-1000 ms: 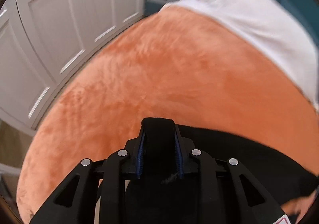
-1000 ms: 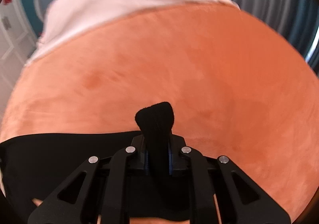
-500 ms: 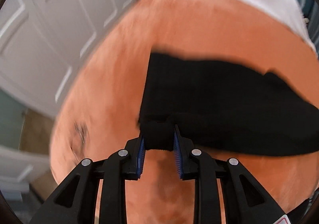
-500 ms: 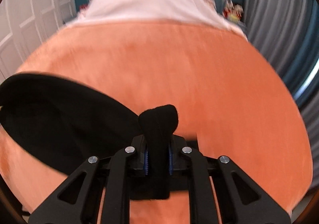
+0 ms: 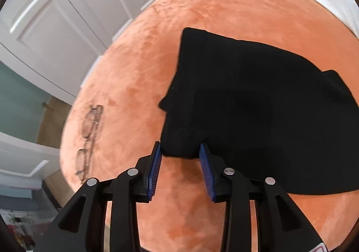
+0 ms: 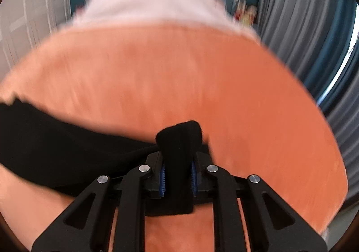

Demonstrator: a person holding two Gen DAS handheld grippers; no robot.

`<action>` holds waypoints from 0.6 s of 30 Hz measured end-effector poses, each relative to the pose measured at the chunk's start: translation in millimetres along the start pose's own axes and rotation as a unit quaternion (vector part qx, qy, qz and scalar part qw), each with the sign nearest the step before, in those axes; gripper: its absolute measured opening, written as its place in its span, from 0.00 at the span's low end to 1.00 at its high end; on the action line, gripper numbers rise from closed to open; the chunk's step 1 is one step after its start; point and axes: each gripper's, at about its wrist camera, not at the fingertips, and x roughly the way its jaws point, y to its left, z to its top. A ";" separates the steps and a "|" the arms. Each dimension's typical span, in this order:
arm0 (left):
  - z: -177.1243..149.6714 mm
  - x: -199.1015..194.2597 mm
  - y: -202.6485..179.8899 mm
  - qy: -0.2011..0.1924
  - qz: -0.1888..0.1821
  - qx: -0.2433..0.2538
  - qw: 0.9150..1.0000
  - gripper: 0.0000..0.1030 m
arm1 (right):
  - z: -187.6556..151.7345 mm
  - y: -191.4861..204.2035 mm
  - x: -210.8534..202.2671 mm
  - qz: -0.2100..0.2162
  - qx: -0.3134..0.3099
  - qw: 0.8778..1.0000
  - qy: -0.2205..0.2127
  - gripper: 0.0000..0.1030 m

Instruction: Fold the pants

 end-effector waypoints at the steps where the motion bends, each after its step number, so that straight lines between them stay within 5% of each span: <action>1: -5.6 -4.7 -1.1 -0.005 0.012 0.004 1.000 0.35 | -5.8 2.6 -2.1 -0.018 -0.028 0.999 -0.008 0.24; 3: -12.9 -9.5 -3.7 -0.013 0.027 0.005 1.000 0.50 | -37.7 -1.8 16.1 -0.057 -0.069 0.995 0.044 0.44; 6: -32.5 -30.0 -10.8 -0.033 0.046 0.007 0.998 0.52 | -93.0 -27.6 35.8 -0.096 -0.052 0.983 0.145 0.46; 8: -39.5 -40.2 -20.3 -0.048 0.055 0.020 0.997 0.52 | -112.8 -49.1 21.6 -0.089 0.020 0.984 0.151 0.47; 11: -47.9 -59.0 -45.9 -0.069 0.042 0.033 0.996 0.52 | -115.2 -74.1 5.0 -0.019 0.163 0.976 0.142 0.54; 13: -50.7 -71.9 -65.7 -0.079 0.020 0.033 0.996 0.55 | -103.9 -84.0 10.1 0.043 0.249 0.957 0.139 0.65; 16: -56.6 -90.1 -97.1 -0.084 -0.039 0.025 0.995 0.60 | -90.6 -100.4 37.4 0.119 0.362 0.912 0.150 0.66; 18: -61.2 -98.1 -117.8 -0.080 -0.080 0.024 0.993 0.62 | -84.7 -109.2 61.7 0.134 0.420 0.886 0.143 0.75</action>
